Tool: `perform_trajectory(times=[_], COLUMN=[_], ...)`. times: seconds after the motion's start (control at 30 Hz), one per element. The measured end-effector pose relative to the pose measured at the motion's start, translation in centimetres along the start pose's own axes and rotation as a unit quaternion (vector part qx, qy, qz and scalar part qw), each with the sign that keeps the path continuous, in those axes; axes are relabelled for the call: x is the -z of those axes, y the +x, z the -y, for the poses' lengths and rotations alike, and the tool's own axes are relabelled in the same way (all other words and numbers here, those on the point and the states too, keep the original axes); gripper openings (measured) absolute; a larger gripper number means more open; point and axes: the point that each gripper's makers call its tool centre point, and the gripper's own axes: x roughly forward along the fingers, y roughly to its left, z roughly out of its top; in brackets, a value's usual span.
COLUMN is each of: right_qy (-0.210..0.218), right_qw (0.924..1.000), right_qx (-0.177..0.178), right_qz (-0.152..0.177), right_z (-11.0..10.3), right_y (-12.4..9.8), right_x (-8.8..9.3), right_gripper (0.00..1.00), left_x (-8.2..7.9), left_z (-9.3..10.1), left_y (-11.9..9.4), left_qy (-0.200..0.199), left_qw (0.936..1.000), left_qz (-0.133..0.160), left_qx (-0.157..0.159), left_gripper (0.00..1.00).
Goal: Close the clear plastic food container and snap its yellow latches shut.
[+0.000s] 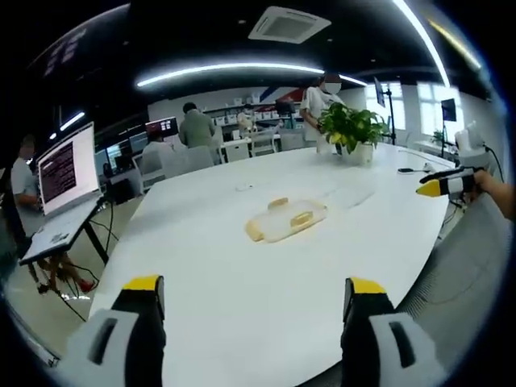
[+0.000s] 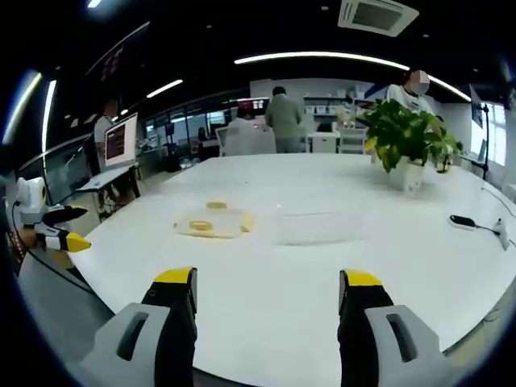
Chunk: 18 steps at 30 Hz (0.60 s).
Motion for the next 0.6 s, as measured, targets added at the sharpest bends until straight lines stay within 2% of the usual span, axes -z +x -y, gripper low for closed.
perform_trajectory(times=[0.47,0.6], right_qy=[-0.004,-0.003], right_qw=[1.0000,1.0000], right_qx=[-0.001,-0.003], right_qz=[-0.003,-0.004], right_z=[0.01,-0.01], right_y=[0.03,0.04], right_x=[0.06,0.08], right_gripper=[0.69,0.69], left_x=[0.30,-0.12], left_z=[0.19,0.11], left_y=[0.06,0.05], left_qy=[0.010,0.003], left_qw=[0.9999,1.0000], left_qz=[-0.010,0.002], left_qx=[0.003,0.000], left_gripper=[0.87,0.89])
